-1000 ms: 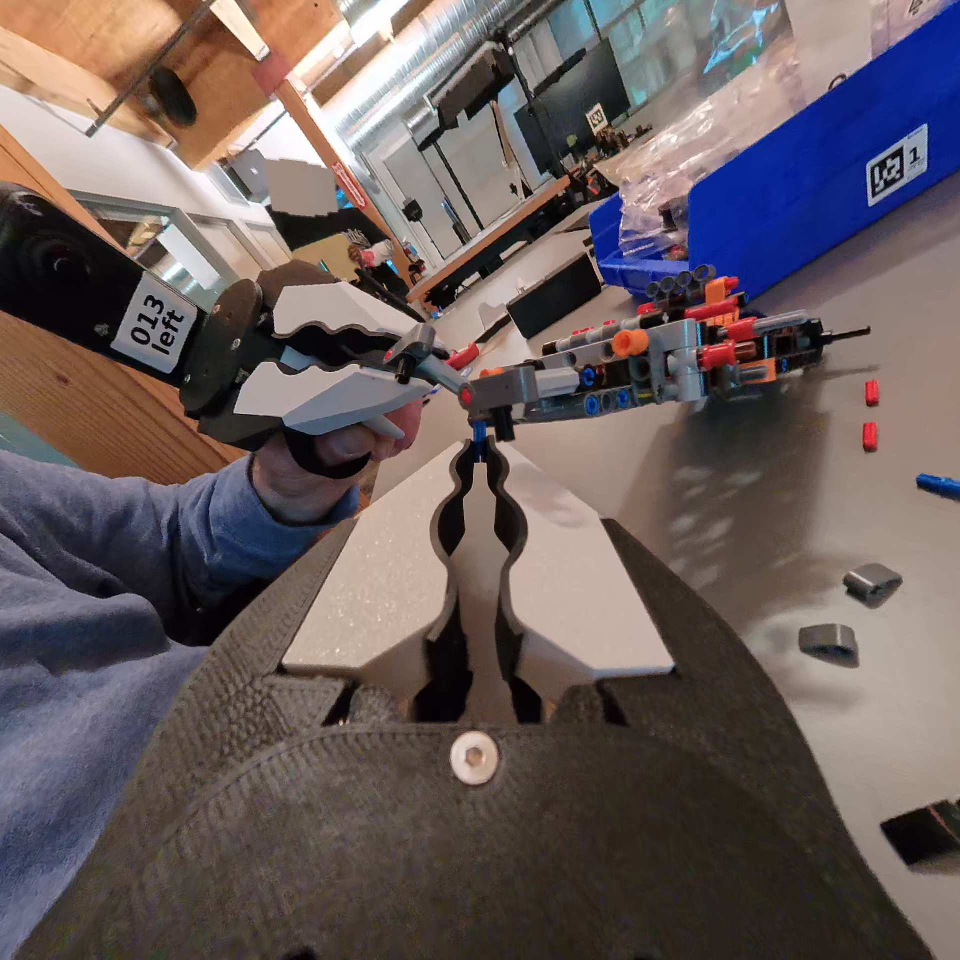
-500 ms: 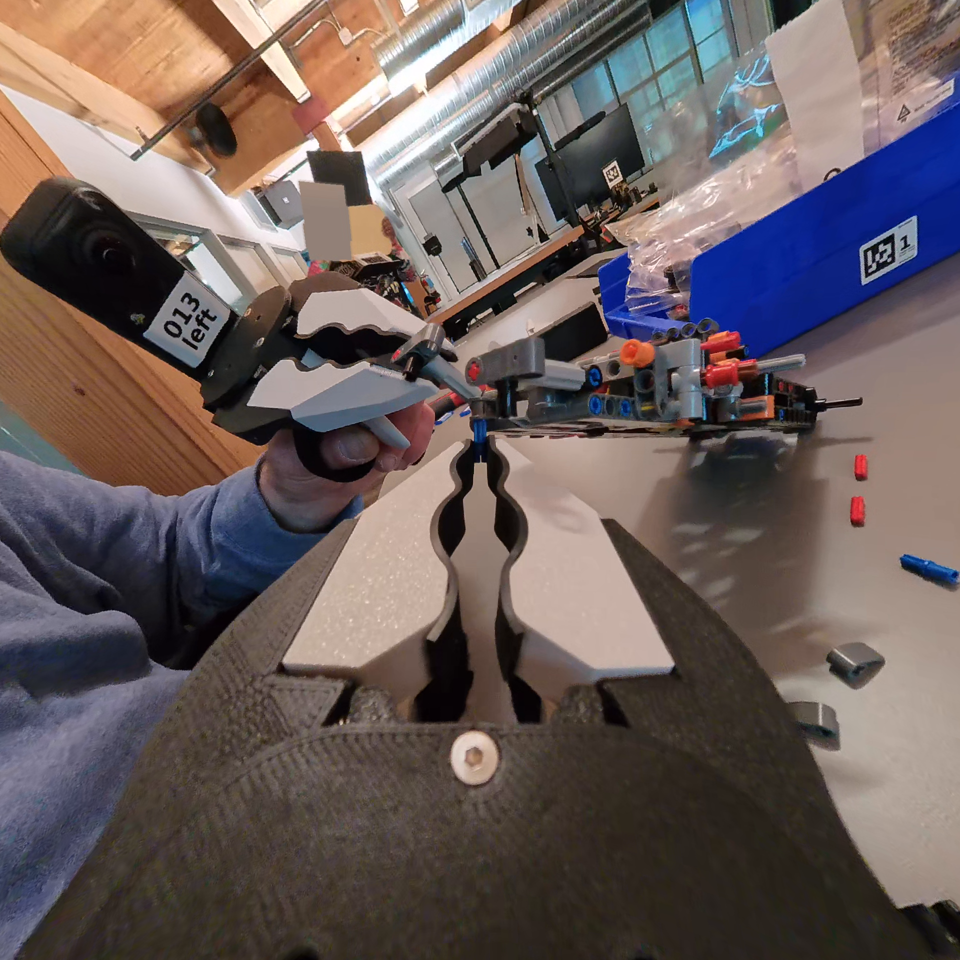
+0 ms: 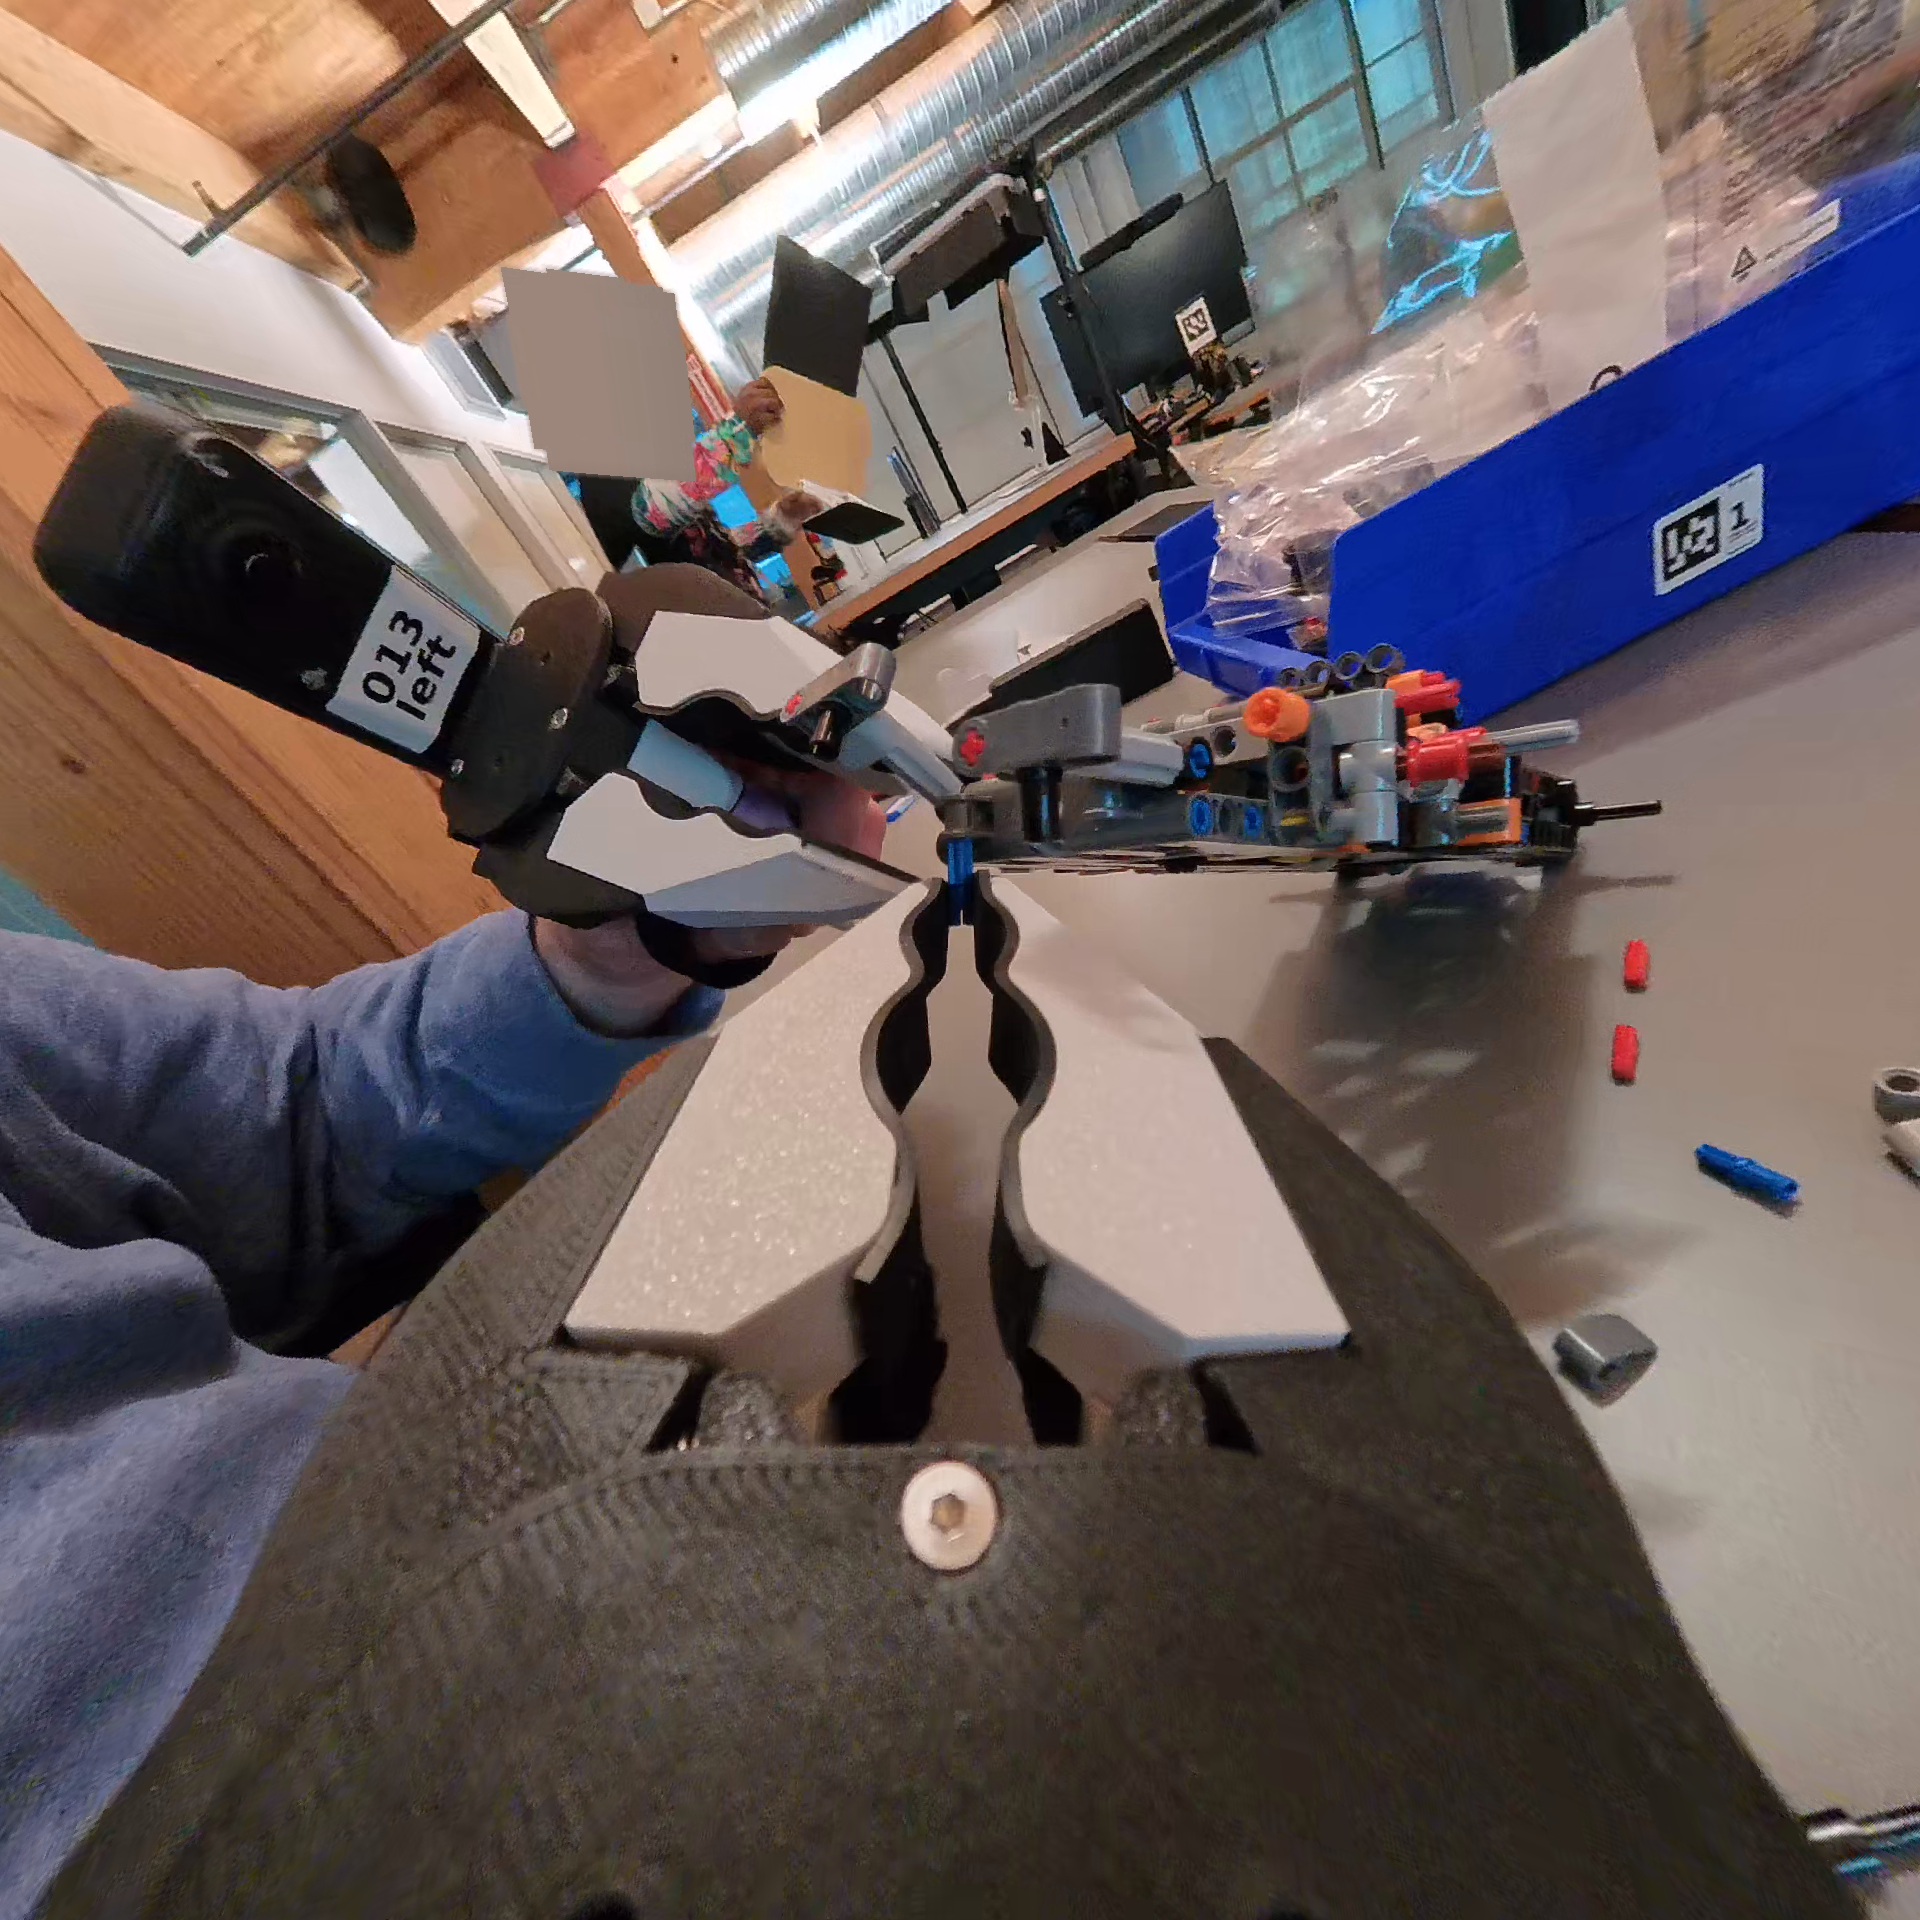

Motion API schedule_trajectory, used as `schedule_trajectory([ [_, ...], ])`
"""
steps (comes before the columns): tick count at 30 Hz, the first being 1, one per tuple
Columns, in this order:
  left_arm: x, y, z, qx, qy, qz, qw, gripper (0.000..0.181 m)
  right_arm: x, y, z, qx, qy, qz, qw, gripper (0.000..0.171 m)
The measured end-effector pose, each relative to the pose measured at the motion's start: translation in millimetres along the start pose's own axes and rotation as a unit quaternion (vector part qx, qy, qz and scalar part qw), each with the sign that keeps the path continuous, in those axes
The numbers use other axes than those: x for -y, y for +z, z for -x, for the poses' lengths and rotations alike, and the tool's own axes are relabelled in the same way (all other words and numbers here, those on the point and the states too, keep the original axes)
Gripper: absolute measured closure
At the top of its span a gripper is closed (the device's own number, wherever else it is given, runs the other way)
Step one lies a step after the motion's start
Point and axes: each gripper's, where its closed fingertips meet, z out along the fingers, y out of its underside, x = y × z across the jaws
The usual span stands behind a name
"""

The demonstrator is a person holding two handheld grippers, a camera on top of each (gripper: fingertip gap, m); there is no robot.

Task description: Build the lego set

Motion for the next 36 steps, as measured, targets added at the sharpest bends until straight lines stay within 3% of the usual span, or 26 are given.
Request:
schedule_trajectory([
  [10,-3.4,10.8,13.2,-0.024,0.01,0.018,1.0,0.172,5.0,0.6,-16.7,-0.093,-0.074,0.037,0.992,0.169],
  [20,-1.3,20.7,22.0,0.008,0.017,0.022,1.0,0.176,12.8,-3.7,-29.0,-0.214,-0.175,0.086,0.957,0.17],
  [36,-1.7,23.3,20.6,0.03,0.027,0.032,0.999,0.177,12.4,-6.5,-32.1,-0.292,-0.184,0.113,0.932,0.17],
])
